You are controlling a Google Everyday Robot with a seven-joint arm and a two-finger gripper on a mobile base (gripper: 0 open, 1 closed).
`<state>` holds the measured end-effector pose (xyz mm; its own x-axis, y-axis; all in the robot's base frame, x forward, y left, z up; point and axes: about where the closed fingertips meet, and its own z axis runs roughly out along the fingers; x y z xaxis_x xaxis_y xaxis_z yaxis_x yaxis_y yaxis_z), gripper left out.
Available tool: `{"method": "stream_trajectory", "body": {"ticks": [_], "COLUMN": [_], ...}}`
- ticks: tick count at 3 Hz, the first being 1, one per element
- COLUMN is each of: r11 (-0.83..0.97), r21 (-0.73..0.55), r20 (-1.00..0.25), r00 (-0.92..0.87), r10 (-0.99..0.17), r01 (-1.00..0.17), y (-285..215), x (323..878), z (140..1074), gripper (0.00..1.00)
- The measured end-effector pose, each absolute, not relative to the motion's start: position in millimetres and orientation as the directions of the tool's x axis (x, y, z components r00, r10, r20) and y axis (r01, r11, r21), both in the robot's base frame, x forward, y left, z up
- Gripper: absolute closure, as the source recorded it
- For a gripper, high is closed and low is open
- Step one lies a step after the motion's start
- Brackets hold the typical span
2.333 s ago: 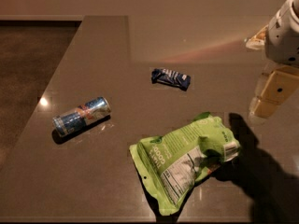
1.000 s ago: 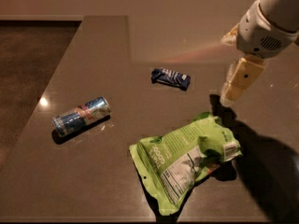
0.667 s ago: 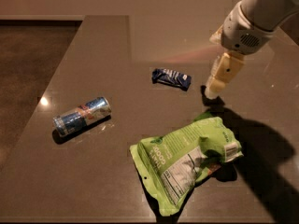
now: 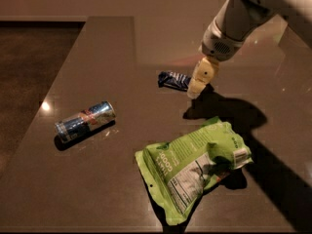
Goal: Move rxbar blueberry near green rice chip bag
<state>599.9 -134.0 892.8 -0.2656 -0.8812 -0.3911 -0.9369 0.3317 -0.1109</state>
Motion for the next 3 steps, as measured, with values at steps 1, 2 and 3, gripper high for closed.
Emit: {"method": "stream_trajectory", "body": {"ticks": [1,2,3], "r11": [0.336,0.333,0.329], "r21": [-0.075,-0.041,-0.013], "r20": [-0.384,-0.375,-0.365], "r00": [-0.284,-0.294,-0.302], "r10": [-0.879,-0.879,-0.881], "r01": [-0.939,-0.942,-0.944], "y": [-123.7,-114.0,-106.4], "x": [611.7,620.9,627.1], "z": [872.7,858.0,846.7], "gripper": [0.0,0.0,0.19]}}
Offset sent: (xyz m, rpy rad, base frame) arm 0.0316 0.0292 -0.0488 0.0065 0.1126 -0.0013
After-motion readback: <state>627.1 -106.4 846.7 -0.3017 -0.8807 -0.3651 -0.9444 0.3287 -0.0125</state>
